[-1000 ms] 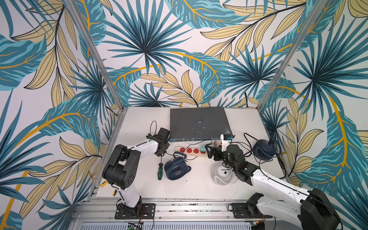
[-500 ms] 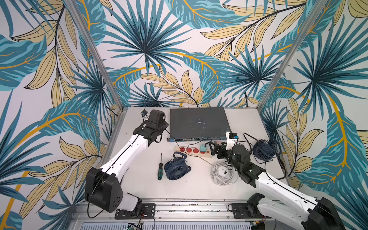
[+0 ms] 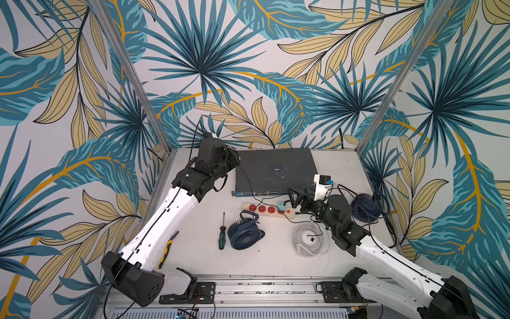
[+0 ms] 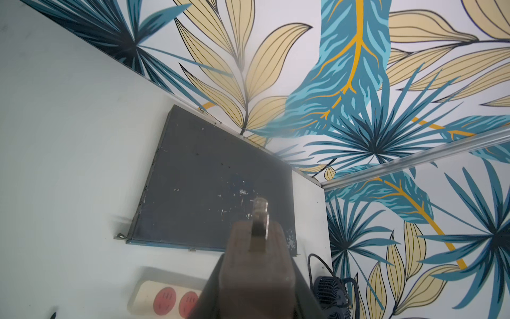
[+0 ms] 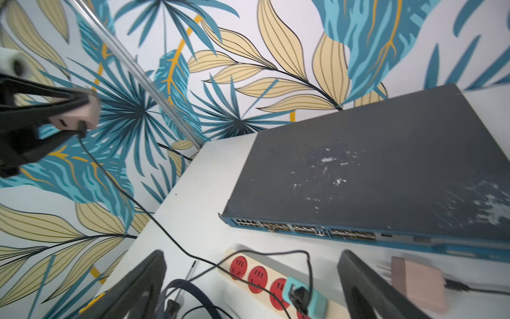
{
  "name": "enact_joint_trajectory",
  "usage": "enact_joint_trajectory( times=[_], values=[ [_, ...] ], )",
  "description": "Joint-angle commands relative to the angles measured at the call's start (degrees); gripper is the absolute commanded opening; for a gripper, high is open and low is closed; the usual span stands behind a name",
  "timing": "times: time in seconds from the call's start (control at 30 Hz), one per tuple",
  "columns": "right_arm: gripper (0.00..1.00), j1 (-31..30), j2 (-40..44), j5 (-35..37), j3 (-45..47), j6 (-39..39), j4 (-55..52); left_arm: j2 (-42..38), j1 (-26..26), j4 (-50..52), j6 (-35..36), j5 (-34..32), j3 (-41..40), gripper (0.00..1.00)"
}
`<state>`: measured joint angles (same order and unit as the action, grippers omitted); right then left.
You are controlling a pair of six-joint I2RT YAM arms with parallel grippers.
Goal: Plug the desk fan into the power strip
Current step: Pick up the plug from the center of the board.
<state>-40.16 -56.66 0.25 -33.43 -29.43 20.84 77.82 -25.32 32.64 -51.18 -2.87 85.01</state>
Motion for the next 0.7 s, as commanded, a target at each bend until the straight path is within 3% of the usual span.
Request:
enact_joint_trajectory(
  times=[0.0,0.2,0.47,0.67],
  values=[
    [1.0,0.1,-1.8,-7.5,-1.4,2.1,5.5,-1.1,-0.4,0.4,1.1,2.0,-0.3,0.19],
    [0.98,0.1,-5.7,-7.7,-0.7,2.5,5.9,0.4,-0.3,3.9,3.0,-2.5,-3.7,0.21],
    [0.76,-1.0,-7.2,-8.6,6.3,0.7,7.2,6.0,0.5,6.0,3.9,2.5,-9.1,0.21],
    [0.65,-4.6,-11.1,-8.5,11.2,-0.7,14.4,10.3,0.6,6.6,4.8,6.9,-9.8,0.21]
  ],
)
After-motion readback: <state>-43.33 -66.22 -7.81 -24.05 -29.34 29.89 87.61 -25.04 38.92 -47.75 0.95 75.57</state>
